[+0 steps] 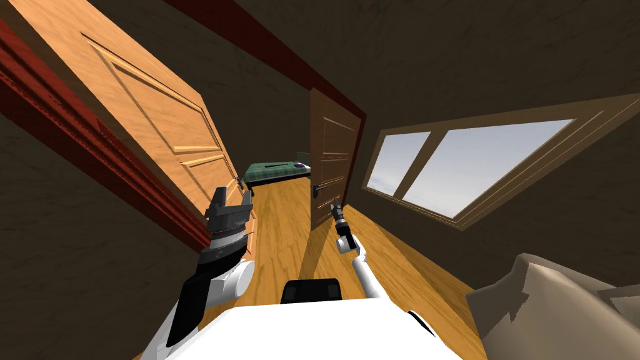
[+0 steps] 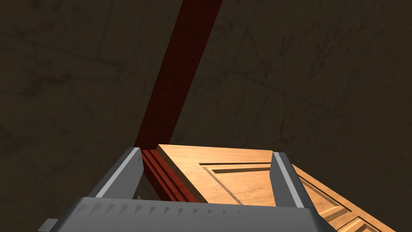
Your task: Push the door open
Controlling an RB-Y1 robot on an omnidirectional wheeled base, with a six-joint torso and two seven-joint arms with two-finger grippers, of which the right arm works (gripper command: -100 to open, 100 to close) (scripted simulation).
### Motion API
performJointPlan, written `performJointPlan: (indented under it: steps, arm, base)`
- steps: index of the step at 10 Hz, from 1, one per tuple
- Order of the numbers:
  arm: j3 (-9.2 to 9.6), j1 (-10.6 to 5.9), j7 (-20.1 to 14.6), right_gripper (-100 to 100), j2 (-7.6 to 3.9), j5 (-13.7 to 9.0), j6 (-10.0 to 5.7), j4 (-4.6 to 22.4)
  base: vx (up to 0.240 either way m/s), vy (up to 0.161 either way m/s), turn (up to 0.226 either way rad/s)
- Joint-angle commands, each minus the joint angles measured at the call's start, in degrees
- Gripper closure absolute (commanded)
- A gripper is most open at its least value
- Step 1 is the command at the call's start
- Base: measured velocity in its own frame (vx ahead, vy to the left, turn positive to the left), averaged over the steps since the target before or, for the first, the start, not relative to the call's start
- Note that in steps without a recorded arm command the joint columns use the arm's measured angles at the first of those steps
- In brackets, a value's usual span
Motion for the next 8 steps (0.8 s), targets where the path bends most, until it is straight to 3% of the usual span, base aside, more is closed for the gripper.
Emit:
performJointPlan:
  steps: [1,6,7,8]
  arm:
    - [0.15,-0.97,-0.1,-100,0.18,0.1,-0.03,1.8]
    - [1.62,-6.20,-0.9,-100,0.75,0.4,0.22,9.8]
    - [1.62,-6.20,-0.9,-100,0.75,0.4,0.22,10.1]
    - [1.90,-7.23,-1.1,-100,0.88,0.5,0.27,11.8]
  base:
    - [0.059,-0.061,0.024]
    - [0.069,-0.086,0.056]
    - [0.045,-0.061,0.028]
    - [0.040,-0.043,0.031]
